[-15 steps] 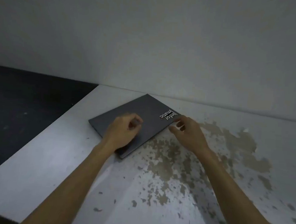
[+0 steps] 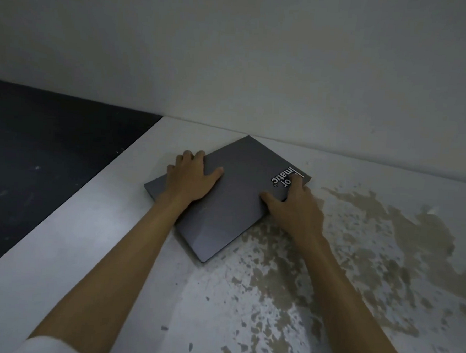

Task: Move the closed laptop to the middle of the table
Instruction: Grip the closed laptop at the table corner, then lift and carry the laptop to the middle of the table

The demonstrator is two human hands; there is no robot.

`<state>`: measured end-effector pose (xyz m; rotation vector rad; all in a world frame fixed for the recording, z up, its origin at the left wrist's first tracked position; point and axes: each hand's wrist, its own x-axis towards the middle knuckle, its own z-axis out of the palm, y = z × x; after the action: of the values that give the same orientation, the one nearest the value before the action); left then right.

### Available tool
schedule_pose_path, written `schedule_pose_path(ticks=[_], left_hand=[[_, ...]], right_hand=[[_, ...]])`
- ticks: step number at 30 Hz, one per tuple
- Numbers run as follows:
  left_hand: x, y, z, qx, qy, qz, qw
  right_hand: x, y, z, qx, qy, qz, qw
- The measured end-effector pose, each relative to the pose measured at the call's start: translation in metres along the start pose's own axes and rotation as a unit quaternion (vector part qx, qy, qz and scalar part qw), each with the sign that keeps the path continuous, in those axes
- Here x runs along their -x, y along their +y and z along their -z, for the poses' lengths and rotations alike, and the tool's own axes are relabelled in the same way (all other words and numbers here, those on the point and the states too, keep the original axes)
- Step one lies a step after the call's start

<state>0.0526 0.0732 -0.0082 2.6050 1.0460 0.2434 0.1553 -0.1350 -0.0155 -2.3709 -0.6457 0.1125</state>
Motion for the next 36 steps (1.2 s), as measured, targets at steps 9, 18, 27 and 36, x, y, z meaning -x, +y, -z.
schedule_pose_path(ticks=[9,18,27,36], left_hand=[[-0.018,0.009,0.004,0.031,-0.012,0.02,0.999],[-0.002,0.034,0.011,0.125,0.007,-0.032,0.992],[0.017,0.081,0.01,0.27,-0.151,-0.07,0.948],[0.04,0.086,0.01,0.402,-0.325,0.01,0.856]], right_hand=[[0.001,-0.01,-0.001,-0.098,-0.035,-0.034,0.994],[-0.017,0.004,0.019,-0.333,0.004,-0.111,0.936],[0.0,0.056,0.05,-0.481,0.112,-0.211,0.843],[0.023,0.087,0.087,-0.525,0.193,-0.247,0.791]])
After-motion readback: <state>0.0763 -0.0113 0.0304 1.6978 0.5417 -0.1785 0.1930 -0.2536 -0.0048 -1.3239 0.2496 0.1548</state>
